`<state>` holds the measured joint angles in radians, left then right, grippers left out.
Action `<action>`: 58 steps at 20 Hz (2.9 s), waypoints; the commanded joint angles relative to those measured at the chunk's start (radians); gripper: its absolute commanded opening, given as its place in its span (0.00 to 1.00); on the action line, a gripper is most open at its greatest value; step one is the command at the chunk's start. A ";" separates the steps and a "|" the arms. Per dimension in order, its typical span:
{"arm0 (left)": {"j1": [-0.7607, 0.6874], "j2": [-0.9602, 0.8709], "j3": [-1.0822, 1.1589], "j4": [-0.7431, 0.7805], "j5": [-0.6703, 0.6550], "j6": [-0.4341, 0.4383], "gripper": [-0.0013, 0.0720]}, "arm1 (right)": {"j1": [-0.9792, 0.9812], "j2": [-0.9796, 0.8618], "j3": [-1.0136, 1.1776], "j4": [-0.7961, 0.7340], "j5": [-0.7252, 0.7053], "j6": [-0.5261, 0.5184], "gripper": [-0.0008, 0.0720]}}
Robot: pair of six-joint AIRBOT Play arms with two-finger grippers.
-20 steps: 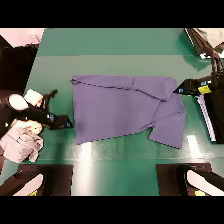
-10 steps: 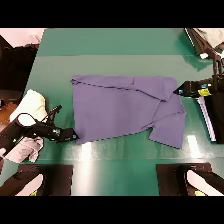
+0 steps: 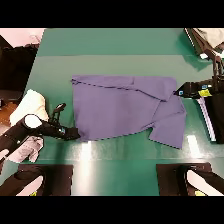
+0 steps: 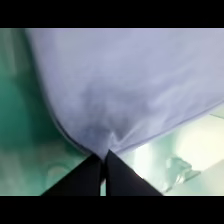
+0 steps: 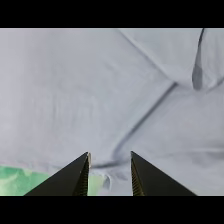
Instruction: Fold the shirts.
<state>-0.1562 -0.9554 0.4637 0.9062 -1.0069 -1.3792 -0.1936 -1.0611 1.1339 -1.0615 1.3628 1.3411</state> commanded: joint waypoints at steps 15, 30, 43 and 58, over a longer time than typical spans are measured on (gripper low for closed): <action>0.042 -0.005 0.382 0.469 -0.015 -0.222 0.05 | -0.385 -0.283 -0.361 0.129 -0.066 -0.181 0.58; 0.042 -0.004 0.508 0.281 0.058 -0.219 0.05 | -0.249 -0.153 -0.265 0.369 -0.063 -0.198 0.04; 0.042 0.063 1.744 0.346 0.113 -0.106 0.05 | -0.382 0.293 0.692 0.535 -0.282 -0.167 0.03; 0.042 0.010 1.167 0.342 -0.140 -0.155 0.05 | -0.502 0.019 0.801 0.315 0.214 0.164 0.03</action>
<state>-0.1154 -0.8764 1.8084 1.2320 -1.1004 -1.5173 -0.7887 -0.9565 2.0323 -0.6464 1.4590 1.4536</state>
